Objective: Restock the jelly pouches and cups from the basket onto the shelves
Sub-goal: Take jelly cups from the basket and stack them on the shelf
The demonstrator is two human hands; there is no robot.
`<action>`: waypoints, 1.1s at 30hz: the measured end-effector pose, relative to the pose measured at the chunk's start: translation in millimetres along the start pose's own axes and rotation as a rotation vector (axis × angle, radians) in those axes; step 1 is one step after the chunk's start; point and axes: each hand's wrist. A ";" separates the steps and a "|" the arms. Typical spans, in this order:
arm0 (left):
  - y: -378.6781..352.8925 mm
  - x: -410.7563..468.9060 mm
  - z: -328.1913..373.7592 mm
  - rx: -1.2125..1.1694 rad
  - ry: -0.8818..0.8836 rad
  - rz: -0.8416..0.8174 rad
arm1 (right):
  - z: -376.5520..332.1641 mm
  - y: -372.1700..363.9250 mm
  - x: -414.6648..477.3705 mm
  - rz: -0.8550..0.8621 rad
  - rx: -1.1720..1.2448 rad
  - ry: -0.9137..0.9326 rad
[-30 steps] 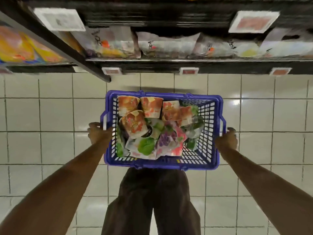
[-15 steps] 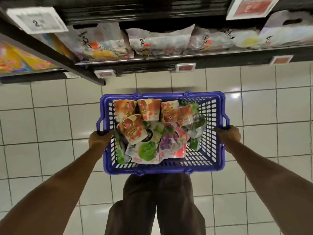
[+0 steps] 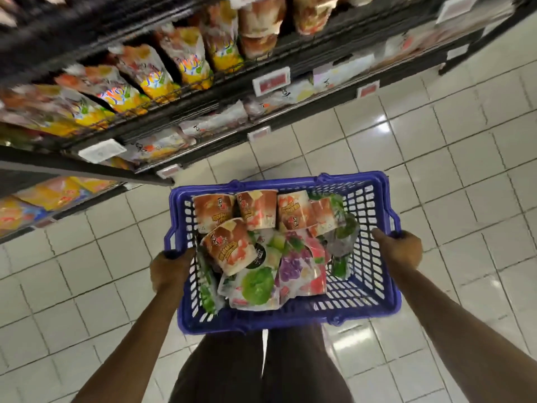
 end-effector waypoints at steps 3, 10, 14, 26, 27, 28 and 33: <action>43.5 -68.4 28.3 0.112 -0.131 0.009 | 4.9 81.8 -46.9 0.073 0.047 -0.067; 89.9 -187.7 92.2 0.285 -0.405 0.022 | 53.4 214.0 -132.8 0.176 0.256 -0.207; 76.3 -233.1 122.0 0.359 -0.512 0.010 | 88.4 250.0 -148.6 0.242 0.353 -0.306; -22.9 -364.2 207.2 0.426 -0.872 -0.122 | 148.4 349.4 -112.9 0.406 0.633 -0.436; -33.2 -372.5 212.9 0.430 -0.895 -0.136 | 149.6 359.2 -105.8 0.421 0.639 -0.440; -45.7 -381.0 220.8 0.436 -0.913 -0.151 | 150.6 369.2 -97.3 0.436 0.639 -0.445; -113.0 -426.0 267.3 0.408 -0.952 -0.233 | 152.0 412.6 -47.2 0.500 0.625 -0.492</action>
Point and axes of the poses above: each hand's wrist, its own x-axis towards the middle knuckle, its own y-axis out of the back of the hand, z = x × y, and after that the axes turned 5 degrees about y, right-handed
